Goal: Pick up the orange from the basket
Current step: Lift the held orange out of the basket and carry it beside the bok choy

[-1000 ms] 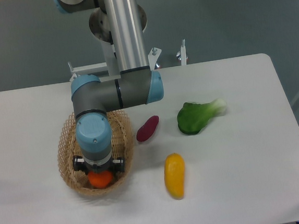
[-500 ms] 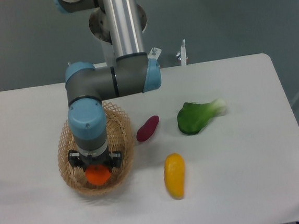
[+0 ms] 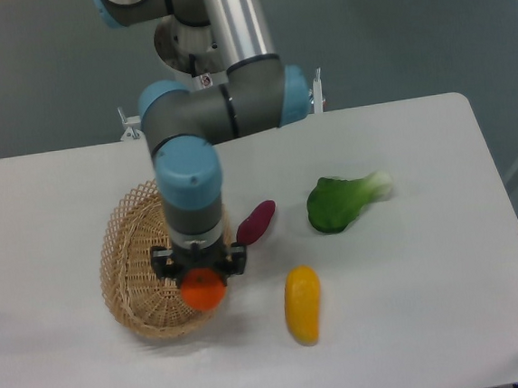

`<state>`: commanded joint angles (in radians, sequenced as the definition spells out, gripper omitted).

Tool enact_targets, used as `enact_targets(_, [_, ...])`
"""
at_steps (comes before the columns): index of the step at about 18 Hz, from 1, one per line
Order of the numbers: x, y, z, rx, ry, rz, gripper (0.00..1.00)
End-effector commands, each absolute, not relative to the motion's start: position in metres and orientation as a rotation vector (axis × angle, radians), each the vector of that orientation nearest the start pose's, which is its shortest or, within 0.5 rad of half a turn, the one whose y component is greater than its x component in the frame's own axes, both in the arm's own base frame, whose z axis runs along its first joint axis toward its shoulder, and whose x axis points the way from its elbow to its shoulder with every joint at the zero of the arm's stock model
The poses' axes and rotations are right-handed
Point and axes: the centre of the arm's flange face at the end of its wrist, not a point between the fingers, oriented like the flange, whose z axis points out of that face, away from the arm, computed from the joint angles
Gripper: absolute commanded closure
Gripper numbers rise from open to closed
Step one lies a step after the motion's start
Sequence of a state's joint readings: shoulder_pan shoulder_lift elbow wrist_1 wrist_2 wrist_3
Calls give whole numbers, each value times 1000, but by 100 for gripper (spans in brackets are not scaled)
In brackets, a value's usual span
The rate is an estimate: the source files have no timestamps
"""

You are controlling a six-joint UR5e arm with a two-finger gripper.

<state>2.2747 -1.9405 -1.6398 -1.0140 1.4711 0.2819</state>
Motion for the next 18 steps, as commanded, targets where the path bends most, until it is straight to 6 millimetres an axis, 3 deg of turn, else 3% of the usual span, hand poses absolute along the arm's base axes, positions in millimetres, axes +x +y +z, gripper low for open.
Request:
enact_targets(2, [-318,549,307,-2932,-579,-34,53])
enact_targets(4, [-343,531,323,-2906,-590,0,53])
enact_targets(7, [-379,505,324,-2915,-548,22,53])
enact_targets(12, [-424,470,330,-2957,-315,64,54])
enact_targets(18, [-465,442,335,-2949,-306,104,55])
